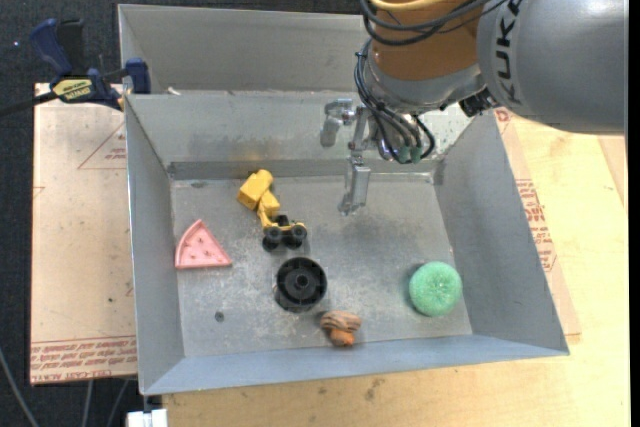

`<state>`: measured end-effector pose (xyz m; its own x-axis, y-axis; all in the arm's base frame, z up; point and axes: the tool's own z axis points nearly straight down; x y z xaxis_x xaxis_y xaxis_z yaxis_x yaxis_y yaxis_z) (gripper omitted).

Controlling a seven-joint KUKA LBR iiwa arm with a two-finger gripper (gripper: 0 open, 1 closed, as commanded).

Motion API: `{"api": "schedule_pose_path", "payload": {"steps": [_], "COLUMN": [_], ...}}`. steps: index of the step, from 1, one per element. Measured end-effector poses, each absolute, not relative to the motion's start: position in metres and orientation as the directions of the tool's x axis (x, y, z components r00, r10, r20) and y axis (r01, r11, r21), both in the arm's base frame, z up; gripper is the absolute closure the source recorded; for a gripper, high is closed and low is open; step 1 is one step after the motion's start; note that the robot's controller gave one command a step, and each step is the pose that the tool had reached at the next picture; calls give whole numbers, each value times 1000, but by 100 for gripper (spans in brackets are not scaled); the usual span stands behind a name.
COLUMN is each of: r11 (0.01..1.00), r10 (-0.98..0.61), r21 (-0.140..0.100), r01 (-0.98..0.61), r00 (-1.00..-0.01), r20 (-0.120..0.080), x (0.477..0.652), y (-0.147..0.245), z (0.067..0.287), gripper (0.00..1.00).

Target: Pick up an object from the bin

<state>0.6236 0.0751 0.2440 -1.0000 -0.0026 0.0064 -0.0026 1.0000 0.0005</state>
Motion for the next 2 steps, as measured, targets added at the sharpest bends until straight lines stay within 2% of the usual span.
{"api": "schedule_pose_path", "payload": {"steps": [2], "r11": [1000], "r10": [-2], "r21": [2], "r01": [-2], "r00": [-1000], "r20": [-4], "x": [625], "y": [75], "z": [247], "gripper": [0]}}
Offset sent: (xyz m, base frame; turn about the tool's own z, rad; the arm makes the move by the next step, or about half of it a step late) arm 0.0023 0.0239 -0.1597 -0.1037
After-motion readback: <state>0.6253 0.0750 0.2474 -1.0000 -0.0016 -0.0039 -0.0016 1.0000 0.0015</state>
